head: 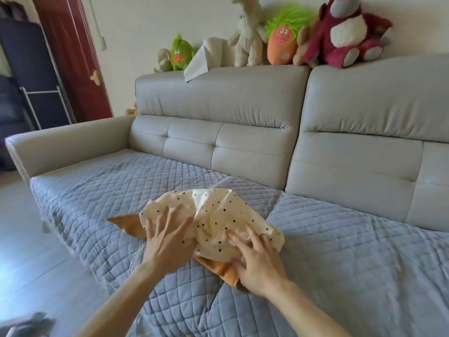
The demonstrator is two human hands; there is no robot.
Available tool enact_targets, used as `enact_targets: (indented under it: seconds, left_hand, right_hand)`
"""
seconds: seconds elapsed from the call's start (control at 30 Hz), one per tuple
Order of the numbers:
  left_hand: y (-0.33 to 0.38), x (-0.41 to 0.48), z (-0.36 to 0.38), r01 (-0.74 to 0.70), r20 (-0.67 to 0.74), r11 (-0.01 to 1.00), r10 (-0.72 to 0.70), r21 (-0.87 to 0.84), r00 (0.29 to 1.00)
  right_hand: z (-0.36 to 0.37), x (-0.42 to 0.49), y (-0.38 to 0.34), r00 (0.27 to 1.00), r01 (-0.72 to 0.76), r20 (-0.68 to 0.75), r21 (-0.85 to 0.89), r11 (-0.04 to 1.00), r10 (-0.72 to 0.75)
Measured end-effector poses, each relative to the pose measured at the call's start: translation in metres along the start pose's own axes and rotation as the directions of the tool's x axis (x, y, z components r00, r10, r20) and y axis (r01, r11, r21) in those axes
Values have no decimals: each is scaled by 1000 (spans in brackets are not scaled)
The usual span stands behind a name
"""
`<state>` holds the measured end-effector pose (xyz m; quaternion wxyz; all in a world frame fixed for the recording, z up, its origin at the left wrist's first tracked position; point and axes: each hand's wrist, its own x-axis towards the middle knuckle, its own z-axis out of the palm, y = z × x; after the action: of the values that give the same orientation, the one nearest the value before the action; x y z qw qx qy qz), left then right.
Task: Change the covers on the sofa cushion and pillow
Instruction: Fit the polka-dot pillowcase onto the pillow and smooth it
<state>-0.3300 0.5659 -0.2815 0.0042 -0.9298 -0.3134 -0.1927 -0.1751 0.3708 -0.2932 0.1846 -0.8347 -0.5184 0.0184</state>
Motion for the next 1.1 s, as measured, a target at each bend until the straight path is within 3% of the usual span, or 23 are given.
enact_targets:
  seconds: [0.07, 0.2, 0.27, 0.37, 0.43, 0.5, 0.57, 0.7, 0.97, 1.1]
  left_hand:
    - [-1, -8, 19, -22, 42, 1000, 21, 6, 999]
    - [-21, -4, 41, 61, 142, 995, -72, 79, 987]
    - [-30, 6, 44, 86, 199, 986, -113, 141, 973]
    - [-45, 23, 45, 72, 144, 984, -96, 161, 985]
    - [-54, 29, 49, 64, 119, 983, -86, 174, 989]
    - [-57, 30, 58, 84, 109, 985, -102, 152, 989]
    - [-52, 29, 66, 152, 112, 983, -164, 107, 980]
    - [-48, 30, 73, 236, 152, 971, -231, -18, 961]
    - [-33, 37, 49, 278, 294, 960, -269, 12, 917]
    - [-12, 27, 30, 287, 173, 953, -267, -97, 948]
  right_hand:
    - [16, 0, 10, 1000, -12, 14, 10, 1000, 12]
    - [35, 5, 15, 998, 65, 23, 60, 996, -66]
    - [36, 6, 17, 995, 88, -60, 140, 986, -80]
    - [30, 4, 24, 981, -8, -193, -70, 998, -6]
    - [34, 5, 30, 984, -91, -166, -128, 988, 69]
    - [43, 10, 34, 995, -101, -14, -53, 993, 101]
    - [50, 16, 31, 998, -24, 66, -6, 1000, 24]
    - [65, 24, 32, 995, 99, 23, 26, 995, -99]
    - [69, 26, 32, 998, 58, -28, 55, 997, -57]
    - [57, -2, 38, 999, 50, -21, 124, 991, -48]
